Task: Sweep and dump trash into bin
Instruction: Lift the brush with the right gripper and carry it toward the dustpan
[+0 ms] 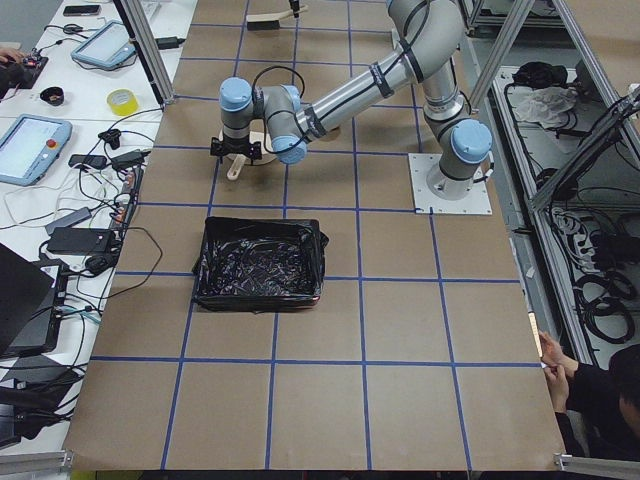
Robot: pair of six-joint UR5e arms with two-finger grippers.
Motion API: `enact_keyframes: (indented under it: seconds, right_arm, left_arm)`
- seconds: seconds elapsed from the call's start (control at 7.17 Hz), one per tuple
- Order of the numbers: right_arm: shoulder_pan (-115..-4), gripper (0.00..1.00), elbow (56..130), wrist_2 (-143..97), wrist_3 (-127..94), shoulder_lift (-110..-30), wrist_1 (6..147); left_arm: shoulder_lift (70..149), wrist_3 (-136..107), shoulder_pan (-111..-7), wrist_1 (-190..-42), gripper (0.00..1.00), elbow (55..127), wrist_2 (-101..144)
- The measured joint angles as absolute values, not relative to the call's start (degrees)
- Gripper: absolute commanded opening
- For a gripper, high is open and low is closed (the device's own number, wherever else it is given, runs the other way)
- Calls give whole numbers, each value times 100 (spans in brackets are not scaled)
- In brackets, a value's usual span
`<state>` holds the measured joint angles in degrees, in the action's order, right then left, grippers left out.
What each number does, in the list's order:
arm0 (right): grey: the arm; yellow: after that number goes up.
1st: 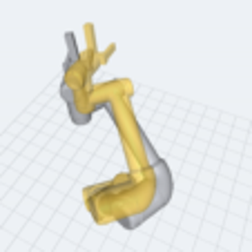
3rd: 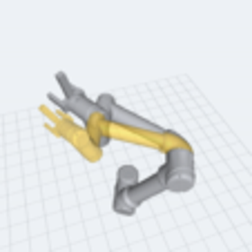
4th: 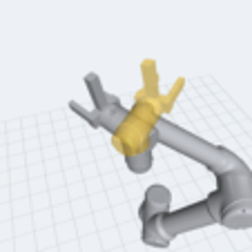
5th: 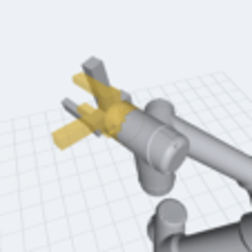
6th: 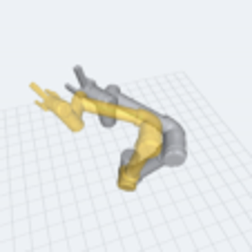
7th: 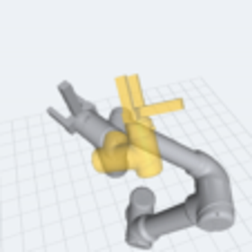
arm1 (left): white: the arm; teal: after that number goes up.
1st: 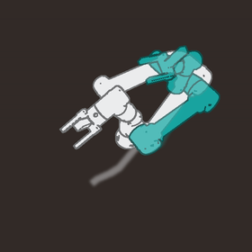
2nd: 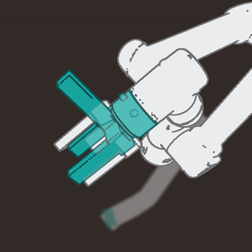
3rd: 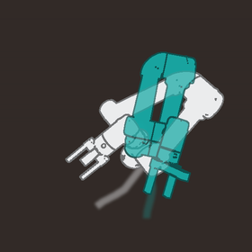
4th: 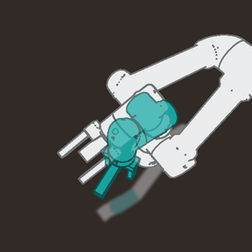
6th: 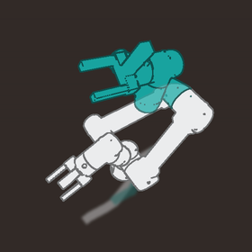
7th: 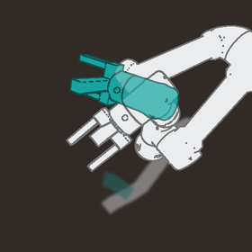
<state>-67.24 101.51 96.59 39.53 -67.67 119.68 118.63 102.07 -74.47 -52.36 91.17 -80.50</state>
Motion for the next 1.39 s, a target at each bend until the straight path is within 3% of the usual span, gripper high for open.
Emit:
enact_keyframes:
  seconds: [0.28,0.56,0.84,0.98,1.39]
  right_arm:
    - [-6724,25,10151,9659,3937,-6770,11964]
    - [-6723,22,10141,9659,3918,-6783,11972]
    - [-6724,22,10093,9659,3902,-6835,11967]
    - [-6738,21,10049,9669,3829,-6914,11952]
    - [-7438,17,9975,10013,2810,-7316,11577]
  left_arm:
    - [11959,10142,-7427,-5245,81,9065,-8043]
    - [12035,9872,-7420,-5254,41,9057,-8054]
    - [12051,9716,-7418,-5261,37,9097,-8060]
    - [12057,9686,-7418,-5264,17,9105,-8058]
    - [11943,9659,-7447,-5280,7,9163,-8073]
